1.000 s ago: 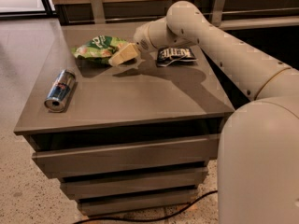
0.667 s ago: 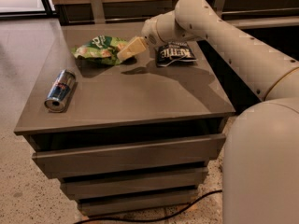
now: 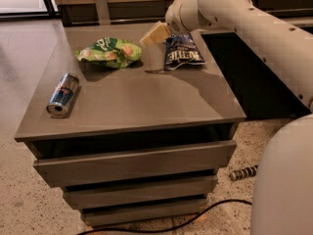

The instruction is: Move green rice chip bag near redbull can

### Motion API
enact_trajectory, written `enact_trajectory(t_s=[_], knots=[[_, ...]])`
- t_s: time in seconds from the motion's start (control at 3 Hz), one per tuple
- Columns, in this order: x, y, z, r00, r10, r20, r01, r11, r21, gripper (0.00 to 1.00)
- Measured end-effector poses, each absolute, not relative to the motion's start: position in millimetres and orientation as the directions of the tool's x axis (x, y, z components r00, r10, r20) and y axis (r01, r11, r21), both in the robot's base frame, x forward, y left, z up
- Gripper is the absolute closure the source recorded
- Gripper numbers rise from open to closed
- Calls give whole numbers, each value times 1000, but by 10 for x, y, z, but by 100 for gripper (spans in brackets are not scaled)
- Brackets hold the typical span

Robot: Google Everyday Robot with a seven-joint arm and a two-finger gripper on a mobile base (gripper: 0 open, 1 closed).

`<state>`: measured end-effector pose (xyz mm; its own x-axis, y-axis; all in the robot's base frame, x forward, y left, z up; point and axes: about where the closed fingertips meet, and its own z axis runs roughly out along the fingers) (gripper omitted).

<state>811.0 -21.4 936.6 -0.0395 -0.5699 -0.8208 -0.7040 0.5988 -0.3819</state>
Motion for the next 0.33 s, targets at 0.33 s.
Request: enact_trajectory(t_s=[0.33], knots=[[8122, -231, 9387, -34, -576, -816, -695, 601, -396, 0]])
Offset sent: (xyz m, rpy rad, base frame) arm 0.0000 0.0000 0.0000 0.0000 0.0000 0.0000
